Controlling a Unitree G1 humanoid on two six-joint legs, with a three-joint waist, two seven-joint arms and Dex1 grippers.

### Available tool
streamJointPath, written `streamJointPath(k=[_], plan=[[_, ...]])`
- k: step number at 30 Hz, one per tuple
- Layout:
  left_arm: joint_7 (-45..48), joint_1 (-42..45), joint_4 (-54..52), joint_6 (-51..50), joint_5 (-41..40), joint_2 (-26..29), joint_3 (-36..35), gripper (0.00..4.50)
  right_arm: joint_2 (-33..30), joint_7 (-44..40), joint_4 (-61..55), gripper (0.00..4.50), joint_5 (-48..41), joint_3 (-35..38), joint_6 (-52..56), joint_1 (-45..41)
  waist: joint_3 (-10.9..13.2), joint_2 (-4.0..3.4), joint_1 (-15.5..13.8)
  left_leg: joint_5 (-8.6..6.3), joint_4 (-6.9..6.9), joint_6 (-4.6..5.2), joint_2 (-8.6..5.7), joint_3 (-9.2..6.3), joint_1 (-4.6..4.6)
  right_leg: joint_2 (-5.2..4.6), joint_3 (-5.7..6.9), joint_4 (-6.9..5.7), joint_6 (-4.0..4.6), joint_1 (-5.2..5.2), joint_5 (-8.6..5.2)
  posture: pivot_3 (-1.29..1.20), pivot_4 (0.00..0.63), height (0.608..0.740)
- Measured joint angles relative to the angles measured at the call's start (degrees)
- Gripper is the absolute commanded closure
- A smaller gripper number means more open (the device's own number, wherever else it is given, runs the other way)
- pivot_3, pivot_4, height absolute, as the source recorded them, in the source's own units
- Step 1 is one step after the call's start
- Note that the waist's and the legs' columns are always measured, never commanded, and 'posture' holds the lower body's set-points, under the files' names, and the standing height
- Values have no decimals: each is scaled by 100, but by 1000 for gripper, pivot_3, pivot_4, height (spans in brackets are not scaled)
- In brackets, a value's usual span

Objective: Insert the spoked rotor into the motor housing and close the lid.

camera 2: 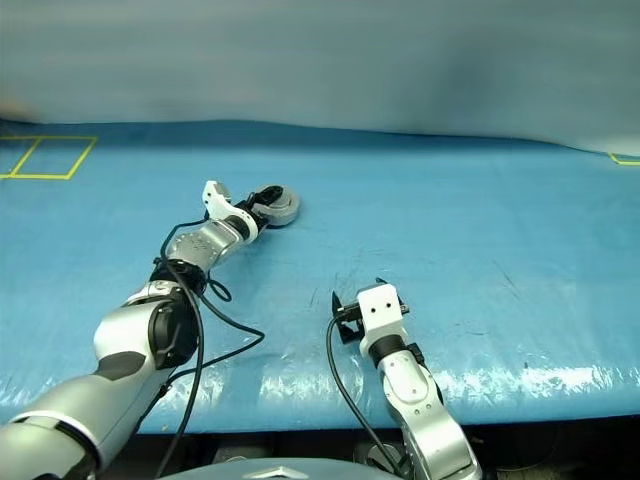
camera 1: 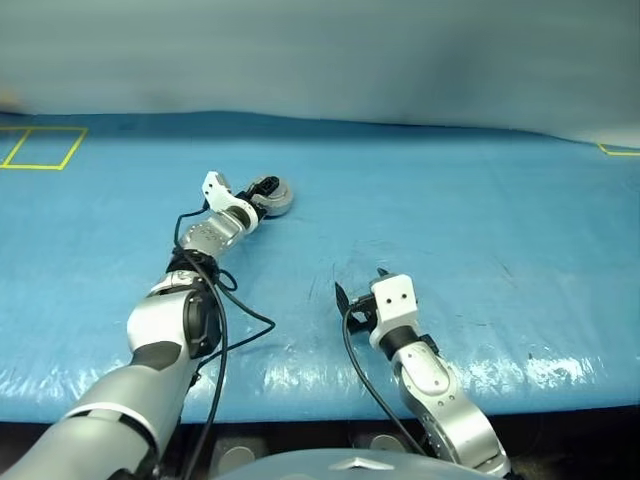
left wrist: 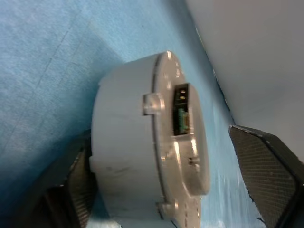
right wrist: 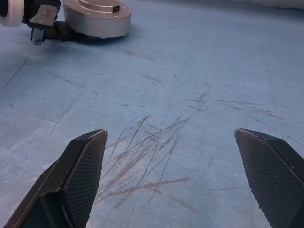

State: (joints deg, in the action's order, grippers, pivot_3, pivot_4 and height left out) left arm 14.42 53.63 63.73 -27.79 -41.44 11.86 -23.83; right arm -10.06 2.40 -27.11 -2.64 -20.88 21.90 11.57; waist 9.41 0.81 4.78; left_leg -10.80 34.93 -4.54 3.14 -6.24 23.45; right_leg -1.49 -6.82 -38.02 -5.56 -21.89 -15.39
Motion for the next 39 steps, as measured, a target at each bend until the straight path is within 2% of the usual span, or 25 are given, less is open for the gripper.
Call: streamJointPath(k=[4,8,11,14,17,22,25,35,39], plan=[[70,-947,-1509,-1049,33,274,222,29,93,-277,215,0,-1,-19,19,-127,-38,-2,98,-1,-16,-1,5,13,-64,0,-9,-2,16,49,-9,0,150,740],[133,-2475,-3964,-1897,191,707,953,29,120,-628,442,0,-12,-3,27,-383,-95,-4,156,-3,-52,-4,21,32,-117,3,-18,-2,34,78,-20,0,150,740],[393,-3663,-5564,-1817,593,1179,1563,29,200,-823,608,0,-116,87,27,-515,-112,-4,158,-4,-90,-7,31,55,-154,2,-26,0,57,87,-34,0,150,740],[521,-4660,-6620,-1004,1337,1485,2057,29,284,-953,804,0,-230,305,23,-633,-111,-4,79,-7,-103,-12,34,59,-154,2,-26,8,66,48,-41,0,150,740],[399,-5407,-7048,155,2157,1425,2307,29,354,-995,962,0,-238,445,-59,-684,-108,-1,5,-12,-104,-19,36,72,-117,0,-33,19,67,8,-42,0,150,740],[-44,-6123,-7224,1682,3130,955,2443,29,384,-834,1129,0,40,560,-584,-671,-105,3,-143,-8,-96,-15,35,67,20,4,-29,14,55,-87,-31,0,150,740],[-162,-6406,-7346,2383,3499,760,2501,29,432,-690,1106,0,183,633,-880,-462,-105,4,-198,-11,-100,-13,34,66,28,4,-27,19,45,-90,-26,0,150,740],[-873,-7140,-7769,2822,3581,-507,2361,29,637,-180,825,0,483,933,-1314,443,-92,13,-232,-15,-75,-9,36,69,26,2,-27,14,60,-91,-41,0,150,740],[-1018,-7301,-7801,3033,3698,-568,2285,29,809,-20,679,0,470,1141,-1417,770,-88,20,-232,-16,-74,-10,34,70,28,-1,-29,19,60,-97,-42,0,150,740]])
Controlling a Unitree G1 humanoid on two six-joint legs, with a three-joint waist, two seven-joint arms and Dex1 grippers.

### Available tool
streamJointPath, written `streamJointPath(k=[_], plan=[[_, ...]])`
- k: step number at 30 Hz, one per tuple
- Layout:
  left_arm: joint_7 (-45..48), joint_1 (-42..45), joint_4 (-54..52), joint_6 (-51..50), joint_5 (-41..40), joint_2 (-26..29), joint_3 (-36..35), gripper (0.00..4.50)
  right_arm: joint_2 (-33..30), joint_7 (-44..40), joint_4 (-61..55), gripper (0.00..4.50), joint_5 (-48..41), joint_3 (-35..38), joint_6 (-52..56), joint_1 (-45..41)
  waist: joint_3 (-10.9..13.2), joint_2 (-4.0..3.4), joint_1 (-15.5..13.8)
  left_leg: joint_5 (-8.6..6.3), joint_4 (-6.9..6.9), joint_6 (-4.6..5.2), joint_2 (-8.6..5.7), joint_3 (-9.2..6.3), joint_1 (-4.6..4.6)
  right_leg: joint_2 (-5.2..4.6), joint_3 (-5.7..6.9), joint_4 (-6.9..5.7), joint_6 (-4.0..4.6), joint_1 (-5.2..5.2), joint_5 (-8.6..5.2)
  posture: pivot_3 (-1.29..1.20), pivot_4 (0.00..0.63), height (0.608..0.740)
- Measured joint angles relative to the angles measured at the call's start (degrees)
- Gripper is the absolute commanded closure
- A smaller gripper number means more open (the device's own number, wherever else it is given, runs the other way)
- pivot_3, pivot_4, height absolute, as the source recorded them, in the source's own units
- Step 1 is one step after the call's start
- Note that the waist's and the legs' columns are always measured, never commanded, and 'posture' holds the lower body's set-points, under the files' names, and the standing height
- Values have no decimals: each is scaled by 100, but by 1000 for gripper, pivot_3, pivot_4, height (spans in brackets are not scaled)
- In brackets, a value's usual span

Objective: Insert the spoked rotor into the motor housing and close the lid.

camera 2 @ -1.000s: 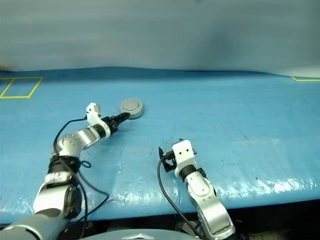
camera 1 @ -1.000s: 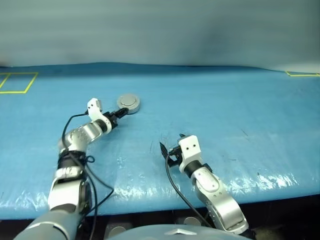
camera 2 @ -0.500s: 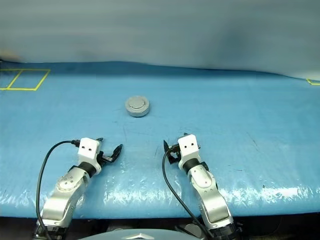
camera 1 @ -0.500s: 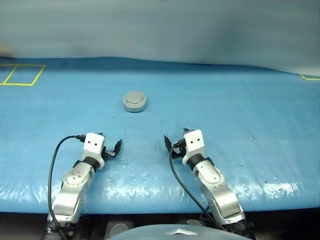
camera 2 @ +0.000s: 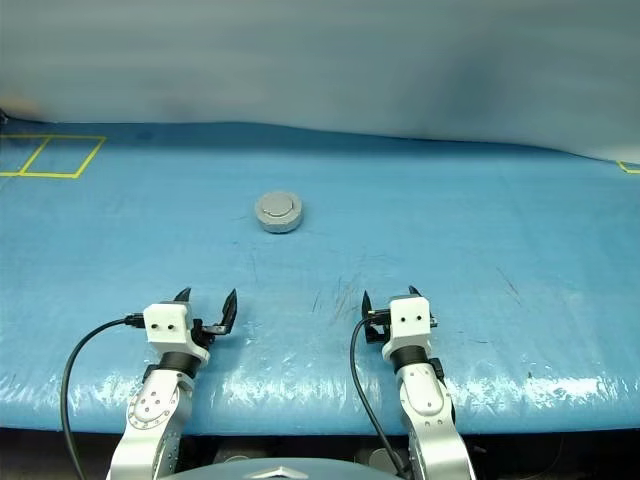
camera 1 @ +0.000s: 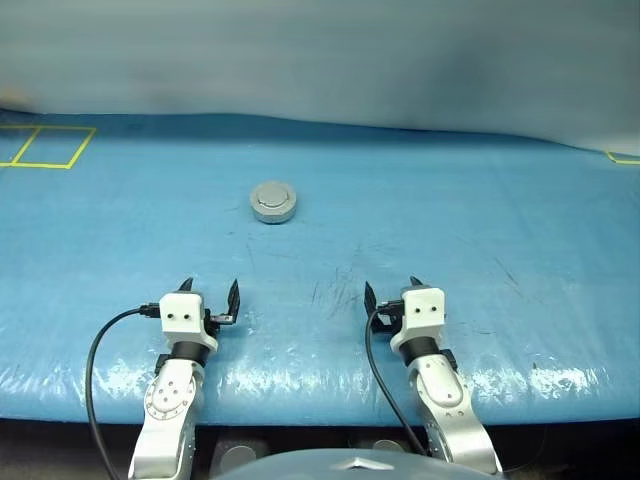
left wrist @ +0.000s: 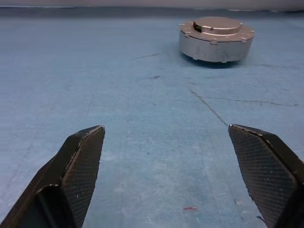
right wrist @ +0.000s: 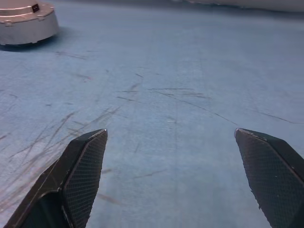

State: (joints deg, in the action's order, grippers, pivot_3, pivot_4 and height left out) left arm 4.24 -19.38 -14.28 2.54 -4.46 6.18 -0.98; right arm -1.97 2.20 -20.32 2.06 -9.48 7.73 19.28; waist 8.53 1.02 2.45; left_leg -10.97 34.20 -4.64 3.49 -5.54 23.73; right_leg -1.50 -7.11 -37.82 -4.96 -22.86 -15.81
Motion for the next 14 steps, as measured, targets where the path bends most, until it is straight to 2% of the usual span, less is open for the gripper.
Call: streamJointPath(k=[5,12,14], plan=[[-53,-118,-36,275,61,-195,58,29,311,71,-175,0,-247,160,-142,281,4,1,1,-1,-7,1,1,0,5,1,1,-1,0,2,0,0,150,740],[-113,-101,-35,490,126,-335,89,29,291,-18,-218,0,-268,143,-225,221,5,3,-2,-1,-3,1,1,0,5,1,2,-2,1,4,0,0,150,740],[-112,-71,-35,514,127,-331,78,441,282,-94,-218,0,-325,156,-224,220,5,3,-2,-1,-4,1,1,0,5,1,1,-2,1,4,0,0,150,740]])
